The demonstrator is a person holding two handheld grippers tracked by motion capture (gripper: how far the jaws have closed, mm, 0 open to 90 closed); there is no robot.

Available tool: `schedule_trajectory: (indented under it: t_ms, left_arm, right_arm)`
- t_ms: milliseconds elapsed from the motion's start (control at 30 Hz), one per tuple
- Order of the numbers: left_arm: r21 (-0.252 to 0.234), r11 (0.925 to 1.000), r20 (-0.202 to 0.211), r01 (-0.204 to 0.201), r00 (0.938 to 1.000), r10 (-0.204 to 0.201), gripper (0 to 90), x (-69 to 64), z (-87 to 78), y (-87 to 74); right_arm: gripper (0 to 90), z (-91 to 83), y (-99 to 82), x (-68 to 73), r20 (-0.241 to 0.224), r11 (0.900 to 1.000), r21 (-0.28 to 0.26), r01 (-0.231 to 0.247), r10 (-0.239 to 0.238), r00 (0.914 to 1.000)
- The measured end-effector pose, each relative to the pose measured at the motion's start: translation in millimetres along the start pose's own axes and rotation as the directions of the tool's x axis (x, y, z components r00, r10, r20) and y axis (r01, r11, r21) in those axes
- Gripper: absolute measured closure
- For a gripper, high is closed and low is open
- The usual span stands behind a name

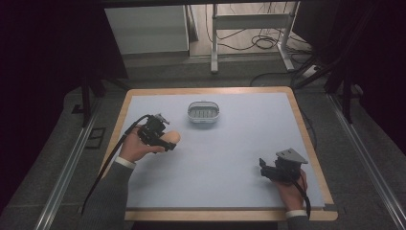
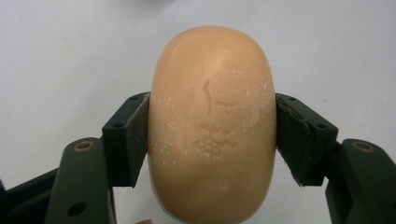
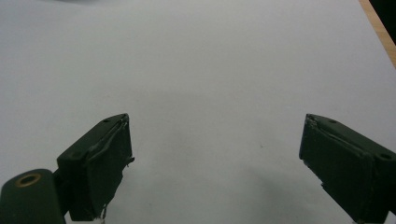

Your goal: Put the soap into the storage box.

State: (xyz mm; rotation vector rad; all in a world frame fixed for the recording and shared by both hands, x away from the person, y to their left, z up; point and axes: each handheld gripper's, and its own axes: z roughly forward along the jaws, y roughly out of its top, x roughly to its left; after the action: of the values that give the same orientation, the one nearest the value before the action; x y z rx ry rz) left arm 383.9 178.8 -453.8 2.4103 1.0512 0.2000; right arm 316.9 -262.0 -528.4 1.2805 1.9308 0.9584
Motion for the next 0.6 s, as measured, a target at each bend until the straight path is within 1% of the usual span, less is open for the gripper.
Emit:
schedule_trajectory:
  t_ms: [167, 233, 333, 500, 533, 600]
  left_arm:
    - [0.001, 1.0, -0.003, -0.004, 1.0, 0.004, 32.6, 1.7, 0.2, 4.0]
    - [0.007, 0.9999, -0.013, -0.008, 0.9999, 0.008, 32.6, 3.7, 0.8, 7.8]
    - [0.008, 0.9999, -0.015, -0.006, 0.9999, 0.006, 32.6, 4.7, 1.3, 10.3]
    - [0.009, 0.9999, -0.008, -0.01, 0.9999, 0.01, 32.6, 6.4, 3.7, 16.1]
    - [0.005, 0.9999, 0.01, -0.011, 0.9999, 0.011, 32.6, 6.7, 4.0, 18.9]
    - [0.007, 0.9999, 0.011, -0.015, 0.9998, 0.015, 32.6, 7.0, 3.9, 20.9]
  right_arm:
    - [9.6, 0.1, 0.0, 0.1, 0.001, 1.0, 0.001, 0.001, -0.001, 1.0]
    - [9.6, 0.1, 0.0, 0.1, 0.001, 1.0, 0.0, 0.001, -0.001, 1.0]
    - [9.6, 0.1, 0.0, 0.0, 0.0, 1.0, 0.001, 0.001, -0.001, 1.0]
    - [9.6, 0.1, 0.0, 0.0, 0.001, 1.0, 0.001, 0.001, -0.001, 1.0]
    - [9.6, 0.2, 0.0, 0.0, 0.001, 1.0, 0.001, 0.001, -0.001, 1.0]
    - [9.6, 0.2, 0.0, 0.1, 0.001, 1.0, 0.001, 0.001, -0.001, 1.0]
